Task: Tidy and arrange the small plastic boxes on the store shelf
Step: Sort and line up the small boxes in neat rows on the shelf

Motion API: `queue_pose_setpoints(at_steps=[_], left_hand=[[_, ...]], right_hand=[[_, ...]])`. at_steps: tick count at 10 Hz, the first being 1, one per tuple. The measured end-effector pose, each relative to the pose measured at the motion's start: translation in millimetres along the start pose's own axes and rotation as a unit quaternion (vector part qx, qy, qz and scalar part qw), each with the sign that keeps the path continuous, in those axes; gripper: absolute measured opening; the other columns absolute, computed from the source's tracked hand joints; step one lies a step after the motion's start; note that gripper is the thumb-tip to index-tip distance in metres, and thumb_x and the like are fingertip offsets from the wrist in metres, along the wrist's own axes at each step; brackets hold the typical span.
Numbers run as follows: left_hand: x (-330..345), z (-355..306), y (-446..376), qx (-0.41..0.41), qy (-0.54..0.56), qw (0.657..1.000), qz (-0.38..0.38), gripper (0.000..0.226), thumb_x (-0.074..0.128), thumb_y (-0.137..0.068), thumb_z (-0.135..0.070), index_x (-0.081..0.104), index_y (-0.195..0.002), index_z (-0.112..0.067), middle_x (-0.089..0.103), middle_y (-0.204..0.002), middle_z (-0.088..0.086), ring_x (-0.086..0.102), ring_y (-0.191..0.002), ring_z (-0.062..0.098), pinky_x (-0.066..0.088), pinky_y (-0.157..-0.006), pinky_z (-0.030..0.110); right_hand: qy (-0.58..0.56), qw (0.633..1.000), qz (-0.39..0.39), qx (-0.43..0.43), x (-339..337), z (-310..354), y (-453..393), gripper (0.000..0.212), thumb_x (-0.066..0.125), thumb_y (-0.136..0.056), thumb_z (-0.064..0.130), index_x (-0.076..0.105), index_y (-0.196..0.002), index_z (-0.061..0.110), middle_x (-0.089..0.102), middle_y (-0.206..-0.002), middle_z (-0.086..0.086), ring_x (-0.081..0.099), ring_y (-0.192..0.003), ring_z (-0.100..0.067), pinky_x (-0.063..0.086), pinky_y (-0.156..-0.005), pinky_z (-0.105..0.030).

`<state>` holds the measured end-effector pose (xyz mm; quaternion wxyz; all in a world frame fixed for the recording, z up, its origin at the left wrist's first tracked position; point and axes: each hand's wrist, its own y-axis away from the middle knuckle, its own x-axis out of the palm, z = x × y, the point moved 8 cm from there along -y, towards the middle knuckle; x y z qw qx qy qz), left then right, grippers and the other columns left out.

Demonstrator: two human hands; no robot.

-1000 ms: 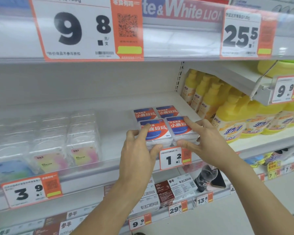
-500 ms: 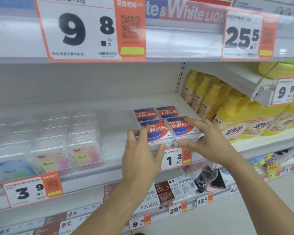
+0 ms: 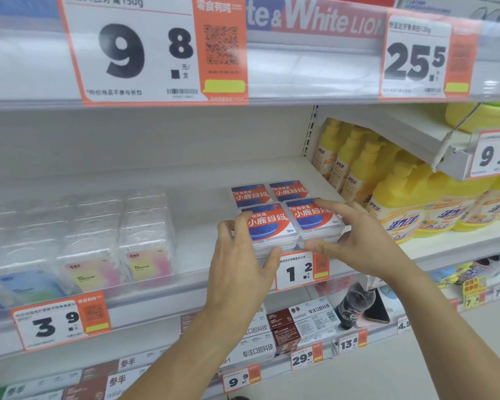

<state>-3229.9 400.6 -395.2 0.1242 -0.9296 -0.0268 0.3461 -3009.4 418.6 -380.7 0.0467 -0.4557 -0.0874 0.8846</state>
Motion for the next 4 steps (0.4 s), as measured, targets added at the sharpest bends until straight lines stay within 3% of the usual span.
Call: queue_pose_setpoints(at_steps=[3,4], left_hand=[[0,-1,-5,-0.013,0.029,0.998,0.046,0.076,0.074,-0.08,-0.034,0.029,-0.14,-0.027,0.038,-0.131,-0.002,0.056,-0.113,0.016,0.044,-0.091,0.024],[-10,-8,1,-0.005,0.031,0.998,0.05,0.081,0.076,-0.077,-0.035,0.027,-0.141,-0.026,0.037,-0.13,-0.001,0.056,-0.113,0.017,0.045,-0.092,0.027]], right_hand=[[-0.011,1.0,0.002,0.005,2,4,5,0.09,0.081,-0.061,0.062,0.046,-0.142,0.041,0.047,-0.126,0.006,0.049,-0.115,-0.009,0.047,-0.099,-0.031],[0.008,1.0,0.009,0.027,-5,6,12,0.106,0.078,-0.051,0.075,0.037,-0.144,0.044,0.045,-0.128,0.004,0.053,-0.116,-0.015,0.05,-0.095,-0.036]])
